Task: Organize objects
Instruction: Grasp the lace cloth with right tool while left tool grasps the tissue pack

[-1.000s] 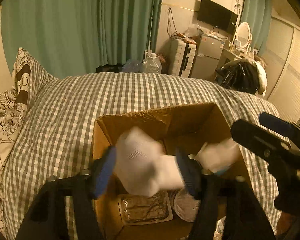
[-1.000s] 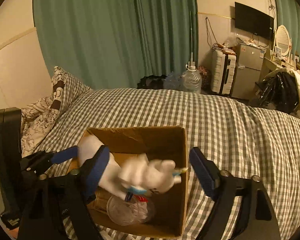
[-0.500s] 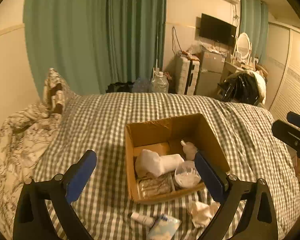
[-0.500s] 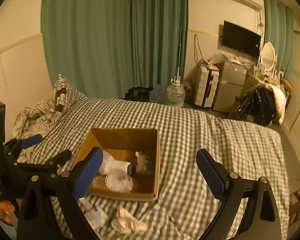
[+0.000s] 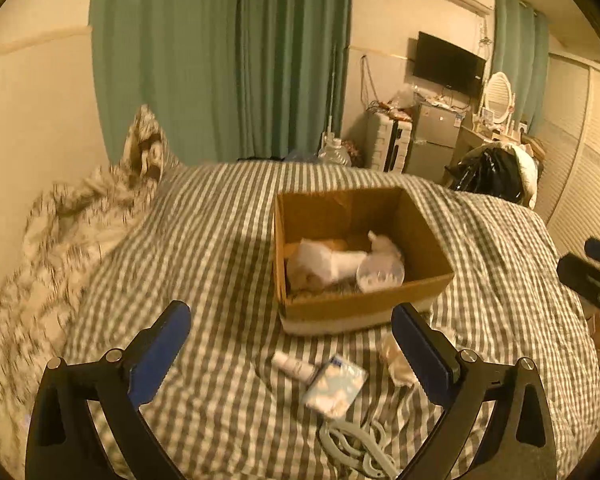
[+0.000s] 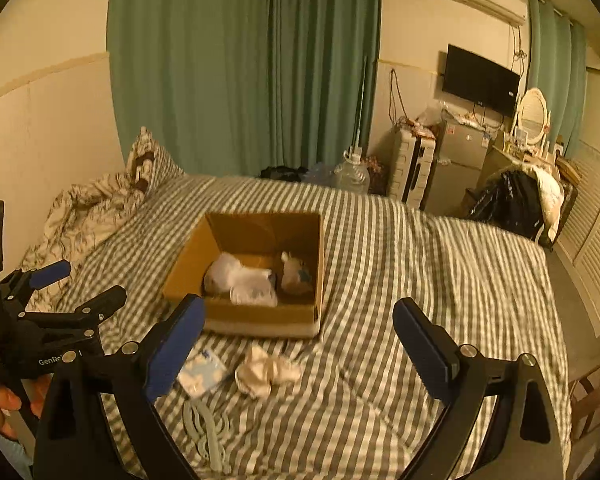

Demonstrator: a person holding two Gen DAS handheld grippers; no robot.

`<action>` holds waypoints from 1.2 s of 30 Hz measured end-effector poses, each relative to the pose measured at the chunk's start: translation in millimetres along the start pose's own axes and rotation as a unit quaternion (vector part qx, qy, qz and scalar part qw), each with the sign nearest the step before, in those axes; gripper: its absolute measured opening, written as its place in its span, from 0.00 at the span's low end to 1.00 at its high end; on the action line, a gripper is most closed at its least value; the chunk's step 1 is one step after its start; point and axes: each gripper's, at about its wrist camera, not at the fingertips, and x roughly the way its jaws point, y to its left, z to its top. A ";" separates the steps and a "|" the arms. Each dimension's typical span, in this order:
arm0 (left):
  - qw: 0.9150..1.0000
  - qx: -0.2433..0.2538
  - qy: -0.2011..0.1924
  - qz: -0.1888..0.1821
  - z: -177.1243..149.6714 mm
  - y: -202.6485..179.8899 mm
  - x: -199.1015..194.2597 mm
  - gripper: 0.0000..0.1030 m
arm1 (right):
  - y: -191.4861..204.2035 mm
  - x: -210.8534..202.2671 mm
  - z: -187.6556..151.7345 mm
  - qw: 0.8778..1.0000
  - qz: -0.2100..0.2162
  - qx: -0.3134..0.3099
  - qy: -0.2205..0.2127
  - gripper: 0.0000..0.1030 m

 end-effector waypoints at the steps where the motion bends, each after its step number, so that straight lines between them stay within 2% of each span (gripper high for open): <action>1: 1.000 -0.006 0.006 0.000 -7.2 1.3 5.6 1.00 | 0.9 6.2 -6.5 1.000 0.001 0.001 0.008 0.93; 9: 0.998 -0.010 0.062 0.014 -61.4 -1.1 57.6 1.00 | 8.7 79.8 -58.3 0.997 0.001 0.012 0.083 0.92; 17: 0.993 0.033 0.115 0.013 -102.4 -23.1 105.3 1.00 | 6.0 134.8 -78.7 0.991 0.018 0.026 0.130 0.92; 21: 0.990 0.042 0.133 0.007 -112.9 -31.0 125.0 1.00 | 1.8 157.2 -88.3 0.986 0.029 0.039 0.159 0.90; 26: 0.989 0.047 0.139 -0.001 -117.3 -36.1 139.4 1.00 | 5.2 171.5 -91.4 0.984 0.040 0.040 0.170 0.77; 29: 0.988 0.054 0.141 -0.009 -119.5 -37.8 144.8 1.00 | 8.5 175.1 -92.5 0.982 0.058 0.042 0.177 0.65; 31: 0.988 0.057 0.144 -0.016 -122.2 -39.7 146.5 0.97 | 10.5 175.9 -92.9 0.980 0.067 0.042 0.181 0.52; 33: 0.987 0.058 0.146 -0.022 -123.7 -40.9 146.0 0.90 | 12.2 175.1 -92.5 0.981 0.066 0.039 0.179 0.44; 36: 0.987 0.058 0.148 -0.033 -124.6 -42.0 143.1 0.73 | 12.1 173.0 -91.0 0.982 0.066 0.043 0.174 0.28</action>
